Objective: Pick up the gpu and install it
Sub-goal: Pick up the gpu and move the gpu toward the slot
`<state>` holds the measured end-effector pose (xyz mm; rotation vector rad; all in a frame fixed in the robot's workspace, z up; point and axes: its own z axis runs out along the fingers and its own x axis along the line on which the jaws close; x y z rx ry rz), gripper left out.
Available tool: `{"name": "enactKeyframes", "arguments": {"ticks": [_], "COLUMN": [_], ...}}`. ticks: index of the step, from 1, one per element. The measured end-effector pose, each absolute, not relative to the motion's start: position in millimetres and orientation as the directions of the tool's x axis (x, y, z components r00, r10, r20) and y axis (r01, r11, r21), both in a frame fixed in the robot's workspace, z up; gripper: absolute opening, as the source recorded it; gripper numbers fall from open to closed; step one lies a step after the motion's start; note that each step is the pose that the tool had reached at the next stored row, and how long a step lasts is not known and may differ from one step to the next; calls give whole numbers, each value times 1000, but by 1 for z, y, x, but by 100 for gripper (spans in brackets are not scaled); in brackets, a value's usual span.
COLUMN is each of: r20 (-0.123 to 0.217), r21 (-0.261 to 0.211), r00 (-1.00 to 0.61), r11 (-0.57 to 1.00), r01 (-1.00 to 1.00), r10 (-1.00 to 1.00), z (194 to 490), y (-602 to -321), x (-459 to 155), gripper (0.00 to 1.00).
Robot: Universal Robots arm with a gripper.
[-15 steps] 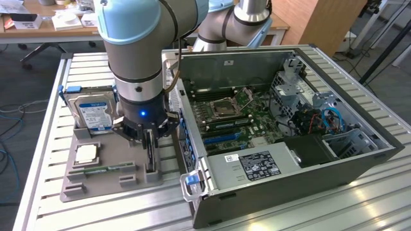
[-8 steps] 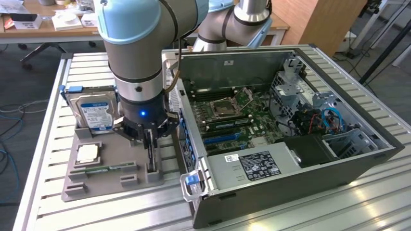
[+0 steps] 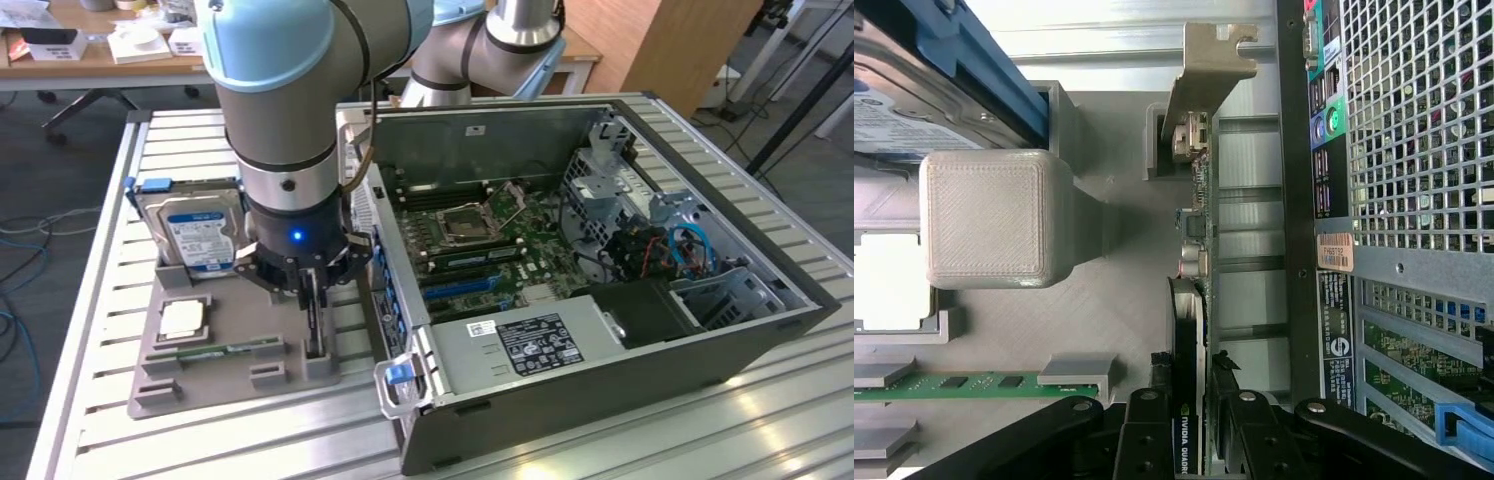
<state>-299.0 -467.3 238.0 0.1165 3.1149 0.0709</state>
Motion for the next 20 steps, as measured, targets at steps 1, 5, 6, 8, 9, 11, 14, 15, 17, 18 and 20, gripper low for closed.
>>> {"name": "enactKeyframes", "arguments": {"ticks": [1, 5, 6, 8, 9, 11, 14, 15, 17, 18, 20], "r20": [-22, -22, -22, -22, -22, -22, -22, -22, -22, -22, -22], "r21": [46, 46, 46, 46, 46, 46, 47, 47, 46, 46, 46], "r00": [-997, -998, -999, -999, -999, -999, -999, -999, -999, -999, -999], "r11": [996, 997, 998, 998, 998, 998, 998, 998, 998, 998, 998], "r01": [74, 54, 45, 31, 31, 31, 31, 31, 31, 31, 31], "r10": [75, 55, 46, 32, 32, 32, 32, 32, 32, 32, 32], "z": [238, 238, 238, 238, 238, 238, 238, 239, 242, 243, 247], "y": [-467, -467, -467, -467, -467, -467, -467, -467, -467, -467, -467], "x": [-299, -299, -299, -299, -299, -299, -299, -299, -299, -299, -299], "gripper": [26, 26, 26, 26, 26, 26, 26, 26, 26, 26, 26]}}
